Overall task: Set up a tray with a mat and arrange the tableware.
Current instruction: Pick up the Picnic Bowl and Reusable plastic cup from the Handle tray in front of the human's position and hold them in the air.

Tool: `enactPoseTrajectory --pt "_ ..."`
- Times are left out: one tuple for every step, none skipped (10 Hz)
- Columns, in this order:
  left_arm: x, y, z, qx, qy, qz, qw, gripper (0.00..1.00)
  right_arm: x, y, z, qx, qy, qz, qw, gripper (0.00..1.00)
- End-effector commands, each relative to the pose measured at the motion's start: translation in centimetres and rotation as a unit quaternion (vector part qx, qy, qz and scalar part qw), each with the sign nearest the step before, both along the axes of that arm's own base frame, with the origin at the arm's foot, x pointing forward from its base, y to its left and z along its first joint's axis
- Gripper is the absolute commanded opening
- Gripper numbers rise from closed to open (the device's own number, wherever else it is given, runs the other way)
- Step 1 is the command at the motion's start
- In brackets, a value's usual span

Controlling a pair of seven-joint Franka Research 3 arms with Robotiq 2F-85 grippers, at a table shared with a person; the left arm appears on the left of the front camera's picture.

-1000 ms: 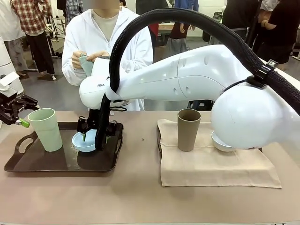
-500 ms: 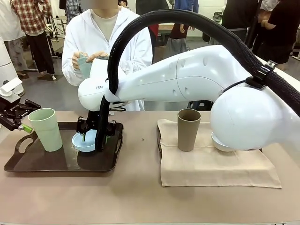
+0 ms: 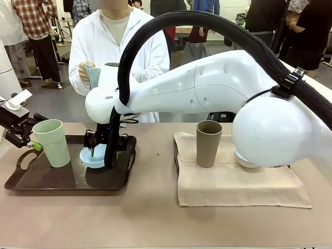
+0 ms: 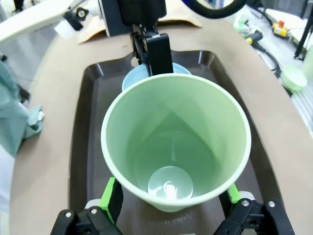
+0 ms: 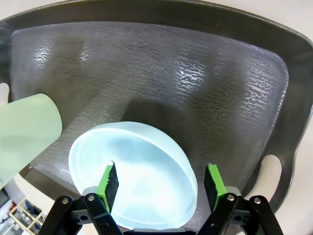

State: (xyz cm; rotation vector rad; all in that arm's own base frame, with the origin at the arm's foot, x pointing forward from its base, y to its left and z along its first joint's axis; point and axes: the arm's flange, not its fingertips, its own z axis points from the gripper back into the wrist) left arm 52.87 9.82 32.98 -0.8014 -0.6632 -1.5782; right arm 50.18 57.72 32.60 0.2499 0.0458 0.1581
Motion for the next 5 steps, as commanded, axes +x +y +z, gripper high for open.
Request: enactPoseTrajectory --pt "-0.5 -0.9 -0.8 0.008 -0.009 -0.011 1.0 1.0 0.2 0.4 0.4 -0.017 -0.02 -0.009 1.0 0.91" --pt "-0.5 -1.2 -1.1 0.012 -0.007 -0.014 1.0 1.0 0.2 0.5 0.5 -0.017 -0.021 -0.01 1.0 0.91" --pt "-0.5 -1.6 -1.6 0.014 -0.004 -0.018 1.0 1.0 0.3 0.4 0.5 -0.017 -0.02 -0.01 1.0 0.91" --pt "-0.4 -1.8 -2.2 0.008 -0.005 -0.017 1.0 1.0 0.4 0.4 0.5 -0.018 -0.021 -0.009 1.0 0.91" --pt "-0.4 -1.8 -2.4 0.002 -0.004 -0.019 1.0 1.0 0.4 0.4 0.5 -0.02 -0.023 -0.01 0.999 0.91"
